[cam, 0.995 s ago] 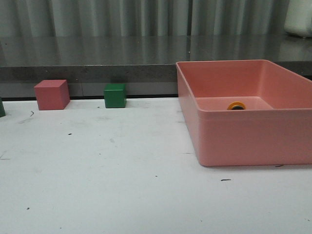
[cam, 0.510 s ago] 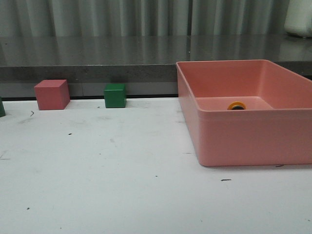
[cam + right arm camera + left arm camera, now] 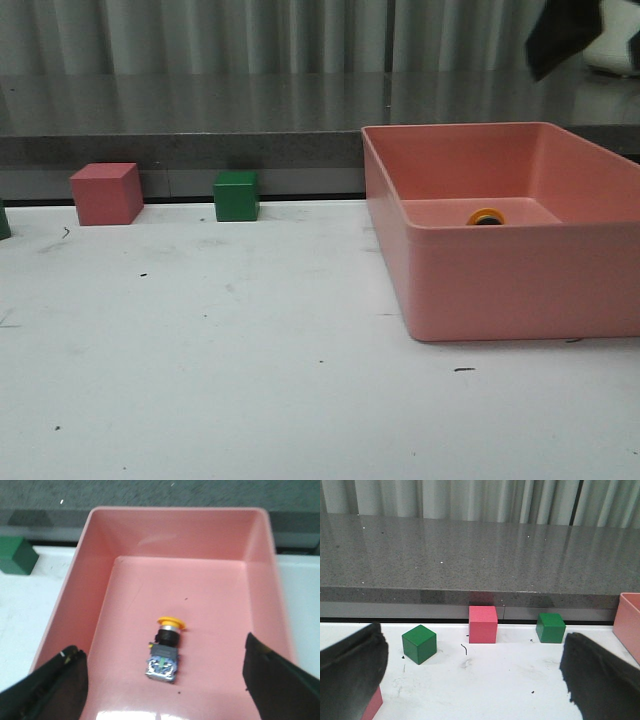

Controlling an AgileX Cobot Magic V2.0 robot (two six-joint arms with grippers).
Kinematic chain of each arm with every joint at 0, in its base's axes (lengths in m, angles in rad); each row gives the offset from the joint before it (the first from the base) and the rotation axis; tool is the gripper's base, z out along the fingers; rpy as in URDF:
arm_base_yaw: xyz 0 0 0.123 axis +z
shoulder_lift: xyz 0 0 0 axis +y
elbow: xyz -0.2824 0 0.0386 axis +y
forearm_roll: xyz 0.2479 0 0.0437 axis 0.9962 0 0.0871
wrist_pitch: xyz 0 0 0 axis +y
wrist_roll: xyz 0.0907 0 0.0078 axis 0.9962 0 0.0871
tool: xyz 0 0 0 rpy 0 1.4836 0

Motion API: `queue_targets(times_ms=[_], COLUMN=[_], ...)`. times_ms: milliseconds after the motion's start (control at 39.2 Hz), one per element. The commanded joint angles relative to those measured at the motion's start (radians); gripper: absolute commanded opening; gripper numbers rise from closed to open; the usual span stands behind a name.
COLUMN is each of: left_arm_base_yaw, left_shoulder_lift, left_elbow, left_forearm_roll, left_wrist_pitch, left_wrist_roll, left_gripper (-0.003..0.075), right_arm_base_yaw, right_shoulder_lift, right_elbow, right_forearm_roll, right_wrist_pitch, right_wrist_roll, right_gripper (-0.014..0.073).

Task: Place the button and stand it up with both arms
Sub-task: 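Lower the right gripper into the pink bin around the yellow button, then close the right gripper on the button body and lift it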

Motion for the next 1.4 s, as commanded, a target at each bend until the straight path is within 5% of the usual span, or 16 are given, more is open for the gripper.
queue_targets(times_ms=[0,357,791,1148,1377], left_arm_base_yaw=[0.003,0.003,0.003,0.003,0.003], left_shoulder_lift=[0.012,0.012,0.012,0.012,0.012], left_elbow=[-0.038,-0.038,-0.038,-0.038,-0.038], left_forearm_roll=[-0.003,-0.003,-0.003,-0.003,-0.003], left_wrist_pitch=[-0.084,-0.084,-0.084,-0.084,-0.084], left_wrist_roll=[0.001,0.001,0.001,0.001,0.001], left_gripper=[0.0673,0.0673,0.0673,0.0673,0.0673], right_arm_base_yaw=[0.03,-0.006,-0.008,-0.008,-0.008], right_shoulder_lift=[0.087,0.461,0.672,0.666,0.571], right_elbow=[-0.138,-0.481,-0.576,-0.577,-0.577], right_forearm_roll=[0.006,0.007,0.007,0.007,0.007], right_wrist_pitch=[0.072,0.349,0.385,0.394,0.402], right_wrist_roll=[0.015,0.134,0.135,0.135,0.135], right_gripper=[0.0644,0.0644,0.0636,0.0155,0.012])
